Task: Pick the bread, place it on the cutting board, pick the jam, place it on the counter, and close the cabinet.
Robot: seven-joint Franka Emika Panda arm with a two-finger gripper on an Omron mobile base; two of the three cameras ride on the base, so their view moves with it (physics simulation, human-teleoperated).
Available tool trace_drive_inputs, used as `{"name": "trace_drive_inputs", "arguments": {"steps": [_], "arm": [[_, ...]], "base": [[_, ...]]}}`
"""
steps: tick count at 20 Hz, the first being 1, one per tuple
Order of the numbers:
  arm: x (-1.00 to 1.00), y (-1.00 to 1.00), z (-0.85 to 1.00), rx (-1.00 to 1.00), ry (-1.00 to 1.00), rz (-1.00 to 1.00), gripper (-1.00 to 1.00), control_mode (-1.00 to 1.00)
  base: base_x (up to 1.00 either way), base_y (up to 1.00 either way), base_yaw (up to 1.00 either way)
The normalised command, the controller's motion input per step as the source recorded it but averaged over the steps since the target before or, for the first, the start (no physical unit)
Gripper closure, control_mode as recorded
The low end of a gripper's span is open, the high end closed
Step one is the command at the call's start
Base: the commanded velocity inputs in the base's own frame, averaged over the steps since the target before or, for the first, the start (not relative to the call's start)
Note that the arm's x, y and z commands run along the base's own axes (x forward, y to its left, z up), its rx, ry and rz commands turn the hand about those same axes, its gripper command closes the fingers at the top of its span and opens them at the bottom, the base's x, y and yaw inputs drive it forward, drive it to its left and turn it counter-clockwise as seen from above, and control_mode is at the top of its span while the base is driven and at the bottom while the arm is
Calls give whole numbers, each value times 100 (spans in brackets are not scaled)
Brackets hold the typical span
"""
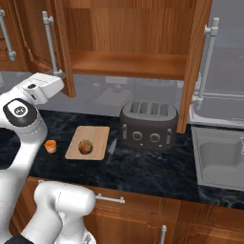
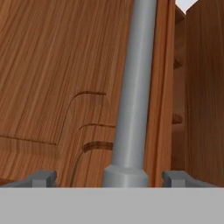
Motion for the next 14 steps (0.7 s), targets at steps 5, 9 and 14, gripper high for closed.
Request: {"name": "trace_drive_inputs", "arguments": {"steps": [5,9,14], "arm": [[23,-20,0,0,0,7,-100,-100],[27,-17,0,0,0,6,-100,-100],[37,-16,0,0,0,5,-100,-100]], "base": [[0,0,0],[0,0,0],[0,0,0]]}}
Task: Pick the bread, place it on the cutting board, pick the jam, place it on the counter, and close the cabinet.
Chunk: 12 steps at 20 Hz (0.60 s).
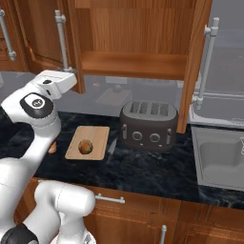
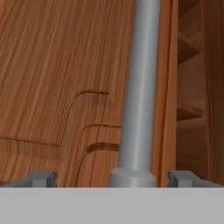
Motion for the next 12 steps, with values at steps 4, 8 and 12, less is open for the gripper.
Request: {"name": "trace_drive_inputs", "arguments": {"steps": [4,8,12], "arm": [[41,-16,0,0,0,4,-100,-100],[41,-17,0,0,0,4,-100,-100],[36,-18,0,0,0,5,-100,-100]], "base": [[0,0,0],[0,0,0],[0,0,0]]}}
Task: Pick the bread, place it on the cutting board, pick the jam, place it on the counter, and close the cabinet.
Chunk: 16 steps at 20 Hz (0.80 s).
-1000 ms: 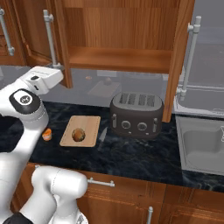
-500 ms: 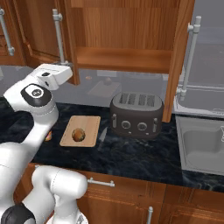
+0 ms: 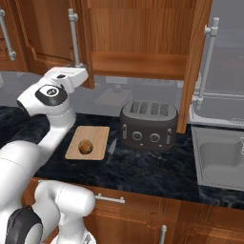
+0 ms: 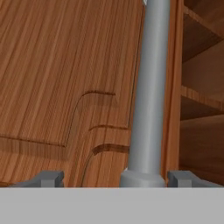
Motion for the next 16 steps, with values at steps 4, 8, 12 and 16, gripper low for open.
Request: {"name": "trace_drive_inputs", "arguments": {"steps": [4,8,12,16], "arm": [[36,-20,0,0,0,5,-100,-100],[36,-19,0,0,0,6,-100,-100],[31,-23,0,1,0,7,-100,-100],[30,-21,0,0,0,7,-100,-100]], "base": [[0,0,0],[0,0,0],[0,0,0],[0,0,0]]}}
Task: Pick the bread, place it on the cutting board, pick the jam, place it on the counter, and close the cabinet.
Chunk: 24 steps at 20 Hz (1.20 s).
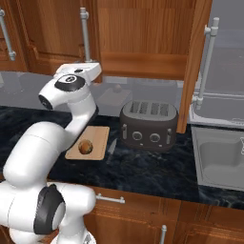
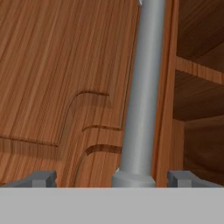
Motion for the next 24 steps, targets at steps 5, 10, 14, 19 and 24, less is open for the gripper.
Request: {"name": "trace_drive_inputs", "arguments": {"steps": [5,10,14,19,24], "arm": [[25,-20,0,0,0,8,-100,-100],[28,-17,0,0,0,7,-100,-100],[25,-16,0,0,0,7,-100,-100],[22,-15,0,0,0,7,-100,-100],[21,-12,0,0,0,6,-100,-100]], "base": [[0,0,0],[0,0,0],[0,0,0],[0,0,0],[0,0,0]]}}
